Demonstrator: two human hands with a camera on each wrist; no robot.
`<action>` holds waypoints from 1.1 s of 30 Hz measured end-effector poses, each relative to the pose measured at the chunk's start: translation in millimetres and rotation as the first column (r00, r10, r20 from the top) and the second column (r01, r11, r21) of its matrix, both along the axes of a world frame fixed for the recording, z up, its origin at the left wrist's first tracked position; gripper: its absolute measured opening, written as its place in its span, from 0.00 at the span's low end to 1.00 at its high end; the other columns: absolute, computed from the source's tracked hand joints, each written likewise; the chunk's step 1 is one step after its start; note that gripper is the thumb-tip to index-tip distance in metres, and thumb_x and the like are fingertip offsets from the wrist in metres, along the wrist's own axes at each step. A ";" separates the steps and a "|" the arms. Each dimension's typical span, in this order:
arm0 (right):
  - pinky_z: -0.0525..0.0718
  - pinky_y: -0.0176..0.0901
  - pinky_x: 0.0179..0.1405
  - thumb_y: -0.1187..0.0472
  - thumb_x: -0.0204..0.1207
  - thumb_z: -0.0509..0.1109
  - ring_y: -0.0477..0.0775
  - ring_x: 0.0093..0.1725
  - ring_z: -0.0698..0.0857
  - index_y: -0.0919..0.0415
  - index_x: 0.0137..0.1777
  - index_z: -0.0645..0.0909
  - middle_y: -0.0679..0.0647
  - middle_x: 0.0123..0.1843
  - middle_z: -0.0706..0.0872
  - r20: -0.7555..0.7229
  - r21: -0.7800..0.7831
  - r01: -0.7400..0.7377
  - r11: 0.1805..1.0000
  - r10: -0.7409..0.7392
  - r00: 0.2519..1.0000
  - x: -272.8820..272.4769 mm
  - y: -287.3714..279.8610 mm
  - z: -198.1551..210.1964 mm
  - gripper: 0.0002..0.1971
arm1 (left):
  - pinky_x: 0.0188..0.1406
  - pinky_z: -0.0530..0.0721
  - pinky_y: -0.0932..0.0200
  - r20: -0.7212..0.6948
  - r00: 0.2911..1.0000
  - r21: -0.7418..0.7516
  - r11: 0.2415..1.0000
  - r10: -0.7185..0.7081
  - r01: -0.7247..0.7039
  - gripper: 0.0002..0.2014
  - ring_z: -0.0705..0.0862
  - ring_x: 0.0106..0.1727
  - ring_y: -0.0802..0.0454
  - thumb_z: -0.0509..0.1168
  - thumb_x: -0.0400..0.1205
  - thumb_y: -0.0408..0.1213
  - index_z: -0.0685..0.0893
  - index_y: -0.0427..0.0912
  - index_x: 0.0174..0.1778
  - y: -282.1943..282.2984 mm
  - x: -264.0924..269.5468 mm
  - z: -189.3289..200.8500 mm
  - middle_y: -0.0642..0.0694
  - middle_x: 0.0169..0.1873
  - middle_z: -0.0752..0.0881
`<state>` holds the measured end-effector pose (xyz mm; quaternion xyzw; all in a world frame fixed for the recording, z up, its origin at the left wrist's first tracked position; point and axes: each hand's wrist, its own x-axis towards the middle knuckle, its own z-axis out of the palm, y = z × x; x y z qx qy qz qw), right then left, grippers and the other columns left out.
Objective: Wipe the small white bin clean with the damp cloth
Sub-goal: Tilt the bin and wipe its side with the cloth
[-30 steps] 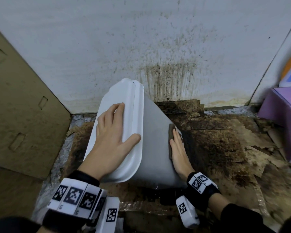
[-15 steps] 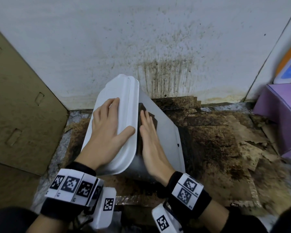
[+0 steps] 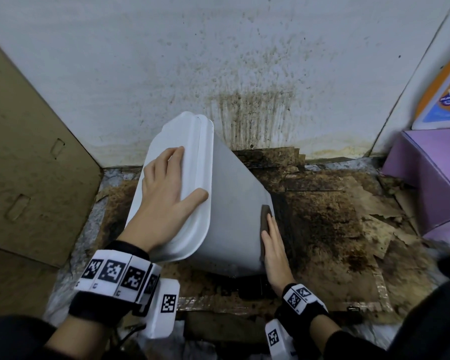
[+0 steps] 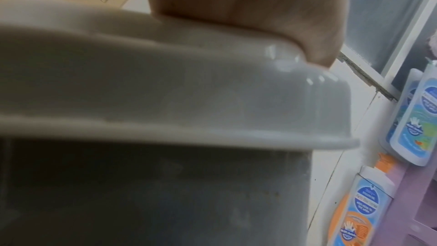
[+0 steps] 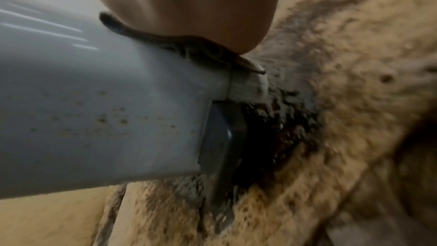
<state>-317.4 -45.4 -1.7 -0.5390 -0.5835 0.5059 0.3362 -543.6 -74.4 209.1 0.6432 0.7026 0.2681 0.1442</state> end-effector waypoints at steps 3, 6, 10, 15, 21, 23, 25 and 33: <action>0.47 0.53 0.93 0.52 0.95 0.52 0.41 0.91 0.50 0.39 0.90 0.54 0.40 0.93 0.52 -0.021 -0.048 0.068 0.997 -0.069 0.997 -4.7 -1.8 1.5 0.25 | 0.81 0.51 0.49 -0.006 1.000 0.002 1.000 -0.001 0.001 0.47 0.50 0.83 0.54 0.54 0.75 0.65 0.52 0.47 0.89 0.9 2.0 0.8 0.54 0.85 0.55; 0.45 0.45 0.92 0.53 0.95 0.50 0.39 0.91 0.50 0.43 0.91 0.54 0.43 0.94 0.52 -0.006 -0.059 0.089 0.994 -0.090 0.996 -17.9 -3.0 16.9 0.25 | 0.81 0.52 0.48 0.000 1.000 -0.001 1.000 0.015 -0.015 0.47 0.51 0.83 0.54 0.54 0.74 0.65 0.53 0.47 0.89 0.5 -1.1 0.3 0.53 0.84 0.56; 0.46 0.45 0.92 0.43 0.88 0.46 0.36 0.90 0.51 0.37 0.87 0.56 0.42 0.93 0.55 -0.101 -0.014 0.087 0.996 -0.088 0.991 -41.4 -10.7 55.2 0.27 | 0.84 0.53 0.45 -0.017 1.000 -0.004 1.000 0.008 -0.008 0.48 0.51 0.84 0.51 0.52 0.73 0.66 0.53 0.45 0.89 2.9 0.4 1.3 0.51 0.85 0.56; 0.44 0.41 0.91 0.43 0.88 0.42 0.26 0.88 0.46 0.30 0.85 0.54 0.31 0.92 0.53 -0.188 0.119 -0.044 0.992 0.066 0.980 -69.6 -31.7 111.8 0.25 | 0.83 0.53 0.47 -0.038 0.999 0.003 1.000 0.008 -0.008 0.49 0.51 0.83 0.50 0.51 0.72 0.66 0.53 0.44 0.89 5.4 2.3 -0.2 0.51 0.85 0.56; 0.48 0.42 0.90 0.47 0.93 0.48 0.30 0.89 0.47 0.37 0.90 0.55 0.30 0.92 0.53 -0.168 0.252 -0.109 0.961 0.155 0.974 -75.0 -44.8 126.4 0.26 | 0.81 0.52 0.48 -0.042 0.999 0.002 1.000 0.010 -0.010 0.49 0.51 0.83 0.51 0.51 0.72 0.67 0.52 0.45 0.89 5.3 2.1 -0.9 0.51 0.85 0.55; 0.51 0.43 0.89 0.47 0.93 0.50 0.32 0.90 0.50 0.39 0.90 0.58 0.31 0.91 0.57 -0.144 0.289 -0.086 0.954 0.132 0.981 -68.2 -41.2 116.1 0.26 | 0.82 0.53 0.47 -0.038 0.999 0.003 1.000 0.008 -0.008 0.49 0.51 0.83 0.52 0.52 0.72 0.67 0.52 0.45 0.89 5.1 2.9 -1.0 0.51 0.85 0.55; 0.52 0.43 0.90 0.43 0.92 0.51 0.33 0.90 0.51 0.40 0.91 0.57 0.31 0.91 0.57 -0.122 0.283 -0.077 0.956 0.115 0.986 -60.0 -36.5 100.0 0.28 | 0.83 0.53 0.46 -0.028 1.000 0.002 1.000 0.009 -0.009 0.49 0.51 0.83 0.52 0.52 0.73 0.67 0.52 0.46 0.89 4.2 3.0 -0.7 0.52 0.85 0.55; 0.46 0.48 0.93 0.50 0.94 0.55 0.23 0.86 0.49 0.40 0.90 0.52 0.35 0.92 0.50 -0.113 0.012 -0.019 1.000 0.020 0.993 -16.8 -17.2 30.0 0.27 | 0.83 0.52 0.46 0.023 1.000 -0.006 1.000 0.005 -0.005 0.49 0.49 0.84 0.53 0.53 0.73 0.67 0.53 0.47 0.89 1.3 0.2 0.6 0.54 0.84 0.56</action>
